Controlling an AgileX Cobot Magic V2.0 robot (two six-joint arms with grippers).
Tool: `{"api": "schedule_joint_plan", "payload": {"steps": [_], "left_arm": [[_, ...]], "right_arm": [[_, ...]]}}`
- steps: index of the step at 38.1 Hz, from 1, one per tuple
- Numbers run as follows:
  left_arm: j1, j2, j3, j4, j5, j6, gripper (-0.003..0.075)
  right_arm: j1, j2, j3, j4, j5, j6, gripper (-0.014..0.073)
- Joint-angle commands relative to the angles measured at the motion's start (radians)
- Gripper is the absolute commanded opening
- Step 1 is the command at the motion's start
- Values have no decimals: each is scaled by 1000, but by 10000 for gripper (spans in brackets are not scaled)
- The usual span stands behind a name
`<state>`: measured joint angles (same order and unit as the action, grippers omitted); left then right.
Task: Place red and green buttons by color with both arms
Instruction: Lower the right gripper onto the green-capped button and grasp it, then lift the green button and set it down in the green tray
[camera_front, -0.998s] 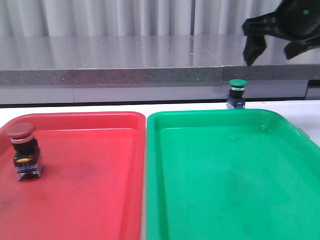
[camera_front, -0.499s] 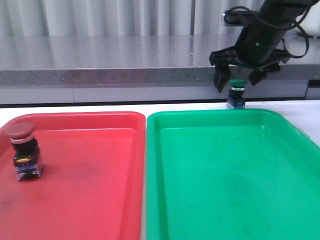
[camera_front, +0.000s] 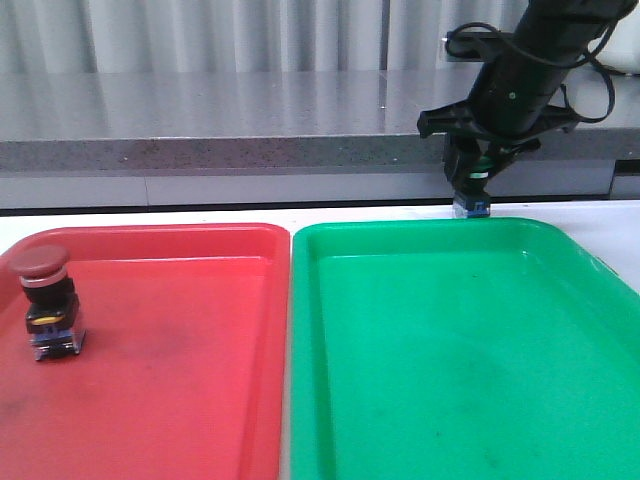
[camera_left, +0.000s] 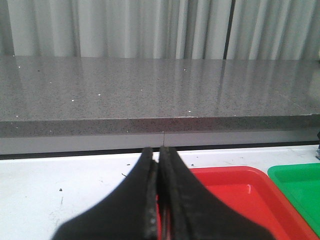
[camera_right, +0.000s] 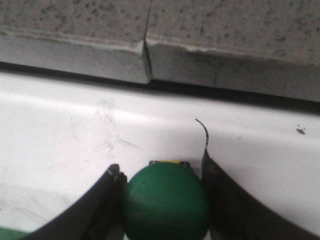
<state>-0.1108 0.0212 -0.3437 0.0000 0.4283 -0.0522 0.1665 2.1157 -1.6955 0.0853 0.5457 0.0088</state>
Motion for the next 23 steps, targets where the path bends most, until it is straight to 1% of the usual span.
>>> {"api": "schedule_joint_plan", "payload": {"steps": [1, 6, 11, 19, 23], "left_arm": [[1, 11, -24, 0, -86, -11, -20], [1, 11, -24, 0, -86, -11, -20], [1, 11, -24, 0, -86, -11, -20], [1, 11, -24, 0, -86, -11, -20], [1, 11, -24, 0, -86, -11, -20]], "right_arm": [[-7, -130, -33, 2, -40, -1, 203], [2, -214, -6, 6, -8, -1, 203], [23, -328, 103, 26, -26, -1, 203], [85, -545, 446, 69, -168, -1, 203], [135, -633, 624, 98, -260, -1, 203]]}}
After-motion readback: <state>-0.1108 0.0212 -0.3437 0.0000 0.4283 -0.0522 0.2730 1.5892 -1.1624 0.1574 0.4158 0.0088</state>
